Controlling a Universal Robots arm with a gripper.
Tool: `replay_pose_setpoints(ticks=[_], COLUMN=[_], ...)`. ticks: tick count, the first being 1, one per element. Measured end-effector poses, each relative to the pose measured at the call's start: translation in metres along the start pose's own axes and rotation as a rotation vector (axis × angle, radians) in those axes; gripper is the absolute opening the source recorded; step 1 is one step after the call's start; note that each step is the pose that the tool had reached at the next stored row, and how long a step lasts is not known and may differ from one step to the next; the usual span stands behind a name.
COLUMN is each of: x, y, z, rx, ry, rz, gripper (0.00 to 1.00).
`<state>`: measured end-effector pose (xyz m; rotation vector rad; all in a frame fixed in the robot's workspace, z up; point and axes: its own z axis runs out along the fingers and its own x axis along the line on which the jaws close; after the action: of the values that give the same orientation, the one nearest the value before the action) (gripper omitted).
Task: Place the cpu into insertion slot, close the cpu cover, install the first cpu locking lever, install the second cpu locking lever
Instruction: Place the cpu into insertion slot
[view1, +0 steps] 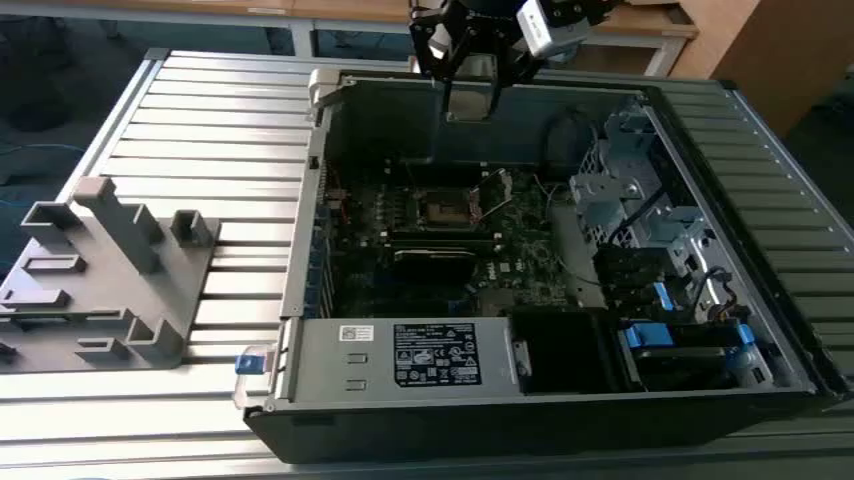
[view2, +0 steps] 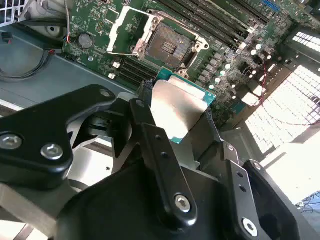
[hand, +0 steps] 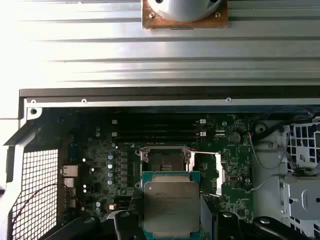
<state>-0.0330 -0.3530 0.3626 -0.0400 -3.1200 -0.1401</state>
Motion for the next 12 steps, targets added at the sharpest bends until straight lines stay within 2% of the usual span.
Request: replay_pose_setpoints(ticks=[12], x=[0.0], y=[-0.0001], z=[0.0015], rx=[-0.0006], ry=[0.0005], rz=[0.0], gripper=[0.54])
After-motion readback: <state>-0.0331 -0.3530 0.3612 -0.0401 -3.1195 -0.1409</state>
